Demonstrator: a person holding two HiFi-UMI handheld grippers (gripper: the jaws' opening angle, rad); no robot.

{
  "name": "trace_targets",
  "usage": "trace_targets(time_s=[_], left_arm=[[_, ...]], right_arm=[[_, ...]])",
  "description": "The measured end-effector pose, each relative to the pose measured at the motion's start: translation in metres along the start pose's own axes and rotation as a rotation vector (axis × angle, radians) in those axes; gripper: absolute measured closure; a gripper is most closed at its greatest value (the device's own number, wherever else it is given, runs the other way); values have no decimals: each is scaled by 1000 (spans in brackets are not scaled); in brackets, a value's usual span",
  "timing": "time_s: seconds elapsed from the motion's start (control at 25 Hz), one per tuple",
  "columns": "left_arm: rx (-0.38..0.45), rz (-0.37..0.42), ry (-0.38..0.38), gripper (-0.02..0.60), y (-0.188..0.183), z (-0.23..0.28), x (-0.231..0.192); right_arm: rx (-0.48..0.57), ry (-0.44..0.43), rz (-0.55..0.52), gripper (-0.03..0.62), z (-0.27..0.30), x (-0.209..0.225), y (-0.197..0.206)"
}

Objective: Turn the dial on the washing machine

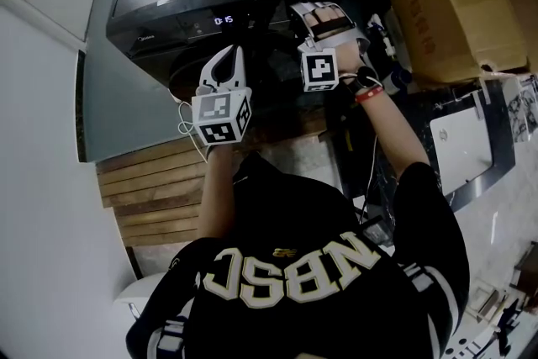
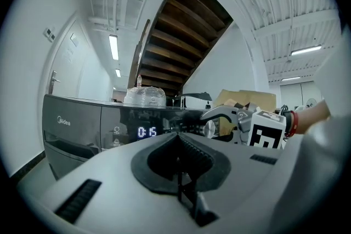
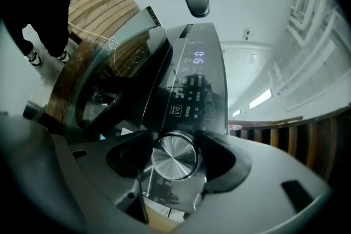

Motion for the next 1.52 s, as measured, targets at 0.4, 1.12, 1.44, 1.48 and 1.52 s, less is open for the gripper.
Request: trace_targets(time_s=[0.4, 1.12, 1.44, 1.48, 1.52], left_arm=[[2, -5, 0, 568, 2, 0, 1], [-1, -3, -2, 568, 0, -7, -2], [1, -2, 0, 568, -2, -9, -4], [0, -2, 3, 568, -3, -8, -3], [-1, -1, 7, 568, -3, -8, -2]], right_arm=[[23, 19, 31, 333, -1, 1, -5], [33, 147, 542, 330, -2, 10, 13], [18, 146, 573, 330, -1, 11, 13], [18, 149, 588, 329, -1, 11, 13], [16, 150, 599, 329, -1, 11, 14]])
Point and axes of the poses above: the fingertips, and each gripper's own axes: z forward along the fingers, x to its right, y out of its underside, the point moved 2 cm from there along -z, backward along the fingers, and after that the axes turned 14 degrees about -z, right-handed, at the moved point
